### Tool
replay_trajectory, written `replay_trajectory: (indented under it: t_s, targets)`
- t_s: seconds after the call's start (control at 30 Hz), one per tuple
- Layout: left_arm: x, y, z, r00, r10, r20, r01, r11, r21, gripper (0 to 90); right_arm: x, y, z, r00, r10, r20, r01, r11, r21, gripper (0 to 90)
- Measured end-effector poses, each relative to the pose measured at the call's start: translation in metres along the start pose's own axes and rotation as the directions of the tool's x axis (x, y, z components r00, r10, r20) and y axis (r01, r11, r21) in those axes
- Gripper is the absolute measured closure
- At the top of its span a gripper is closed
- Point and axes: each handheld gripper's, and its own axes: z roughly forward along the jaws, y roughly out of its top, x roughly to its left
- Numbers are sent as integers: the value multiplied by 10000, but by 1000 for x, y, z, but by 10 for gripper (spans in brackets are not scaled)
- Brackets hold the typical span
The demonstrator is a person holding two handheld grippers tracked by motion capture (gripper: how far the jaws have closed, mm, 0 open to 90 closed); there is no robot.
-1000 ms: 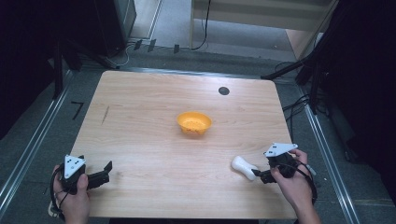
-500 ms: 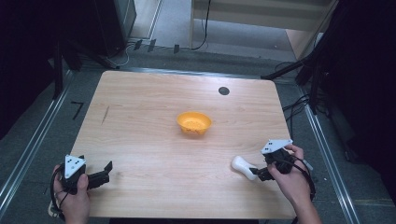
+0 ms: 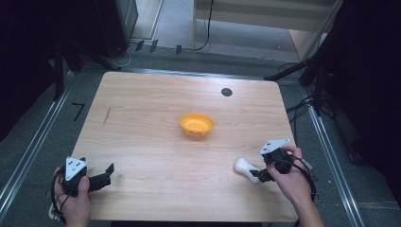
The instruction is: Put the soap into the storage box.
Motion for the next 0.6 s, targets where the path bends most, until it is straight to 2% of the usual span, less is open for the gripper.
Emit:
replay_trajectory:
  t_s: [0.27, 0.6]
  targets:
    - [0, 0, 0, 10000, 21, 63, -21, 10000, 39, 0, 1, 7, 3, 9999, -1, -162, 6, 9995, 315, 219]
    - [0, 0, 1, 9999, -2, 108, 1, 10000, 61, 0, 2, 20, 8, 9993, 183, -318, -148, 9941, 1073, 229]
